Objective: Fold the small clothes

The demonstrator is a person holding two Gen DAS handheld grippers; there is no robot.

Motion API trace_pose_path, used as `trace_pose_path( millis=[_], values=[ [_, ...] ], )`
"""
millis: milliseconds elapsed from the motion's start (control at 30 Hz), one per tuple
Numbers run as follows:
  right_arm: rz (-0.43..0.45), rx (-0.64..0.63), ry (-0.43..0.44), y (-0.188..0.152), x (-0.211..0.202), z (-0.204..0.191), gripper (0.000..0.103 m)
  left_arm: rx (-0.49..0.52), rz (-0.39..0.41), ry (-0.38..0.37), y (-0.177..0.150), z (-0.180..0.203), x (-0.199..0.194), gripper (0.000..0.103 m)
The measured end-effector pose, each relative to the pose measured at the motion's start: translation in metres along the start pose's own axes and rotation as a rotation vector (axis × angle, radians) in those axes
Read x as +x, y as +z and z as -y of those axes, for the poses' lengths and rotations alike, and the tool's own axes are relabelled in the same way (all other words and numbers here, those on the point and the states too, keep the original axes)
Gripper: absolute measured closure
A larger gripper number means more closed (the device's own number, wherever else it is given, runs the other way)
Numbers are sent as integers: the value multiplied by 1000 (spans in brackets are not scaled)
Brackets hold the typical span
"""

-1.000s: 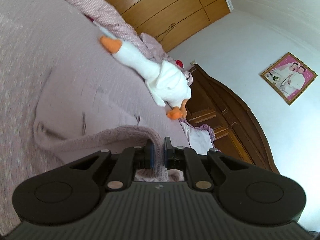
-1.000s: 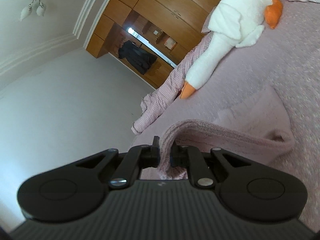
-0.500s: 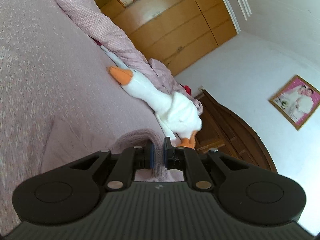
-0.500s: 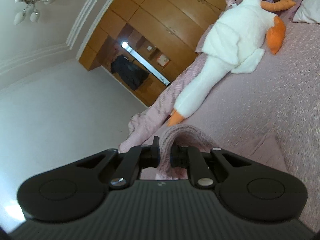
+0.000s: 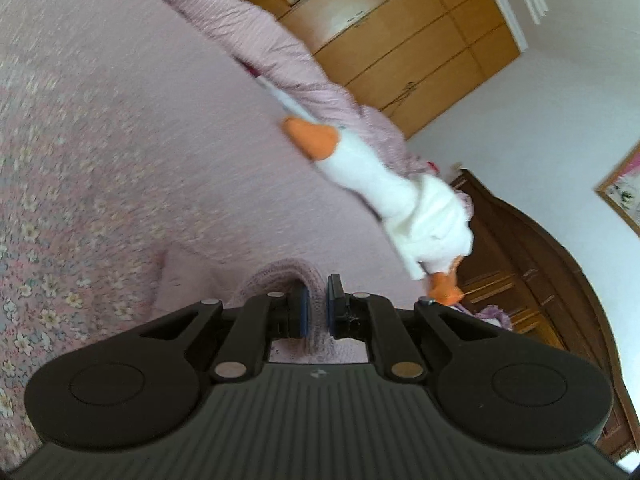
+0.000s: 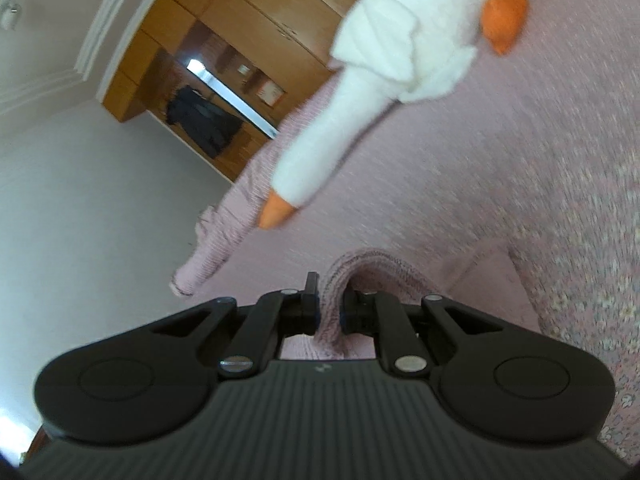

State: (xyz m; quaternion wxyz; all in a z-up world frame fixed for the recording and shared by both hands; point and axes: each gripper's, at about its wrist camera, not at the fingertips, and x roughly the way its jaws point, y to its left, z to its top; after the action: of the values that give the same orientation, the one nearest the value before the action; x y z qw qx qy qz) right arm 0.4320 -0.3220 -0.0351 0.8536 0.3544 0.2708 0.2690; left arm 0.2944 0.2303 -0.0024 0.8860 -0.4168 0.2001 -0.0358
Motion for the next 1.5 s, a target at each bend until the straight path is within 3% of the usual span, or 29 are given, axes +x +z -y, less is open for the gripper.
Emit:
trace_pose_path(
  millis=[133,167,200,233,300,333,500,600,700,800,833,867,900,967,1067,1167,1300,1400,1500],
  values=[
    [-4,6,-28,-11,9,14,87,5,8,42,-4,-20,9,92],
    [-8,19,-27,-13,10,17,81,10,11,51,-4,-21,8,92],
    [-2,28,-28,-16,7,18,60,12,25,47,-5,-23,4,85],
    [24,35,-22,-20,2,20,36,12,48,41,-7,-25,-3,76],
    [87,37,-2,-30,-14,24,26,21,96,34,-14,-26,-18,29],
    [93,37,17,-35,-19,26,26,43,100,33,-18,-25,-24,25],
    [39,-36,-29,-39,-27,3,26,200,50,92,-41,1,-40,24],
    [32,-160,-198,-49,-33,-15,26,362,44,163,-59,32,-42,24],
    [21,-324,-321,-68,-35,-27,27,524,106,315,-81,65,-42,26],
    [32,-497,-373,-88,-37,-44,39,645,53,348,-98,91,-28,33],
    [40,-542,-378,-93,-37,-49,56,668,37,355,-103,97,-23,35],
    [45,-584,-378,-97,-36,-53,70,683,12,361,-108,102,-16,40],
    [45,-615,-384,-100,-33,-56,95,687,-10,365,-112,104,-10,45],
    [39,-631,-374,-101,-29,-57,92,675,-2,382,-117,105,0,51],
    [8,-641,-366,-102,-21,-62,92,633,-67,414,-117,100,20,54],
    [-41,-663,-367,-102,-3,-67,92,584,-132,440,-110,88,40,55],
    [-37,-698,-344,-96,20,-72,92,582,-133,442,-95,84,57,54],
    [-22,-710,-314,-81,32,-71,92,614,-135,458,-77,83,85,54],
    [93,-753,-310,-69,26,-71,91,613,-104,454,-62,86,97,54]
  ],
)
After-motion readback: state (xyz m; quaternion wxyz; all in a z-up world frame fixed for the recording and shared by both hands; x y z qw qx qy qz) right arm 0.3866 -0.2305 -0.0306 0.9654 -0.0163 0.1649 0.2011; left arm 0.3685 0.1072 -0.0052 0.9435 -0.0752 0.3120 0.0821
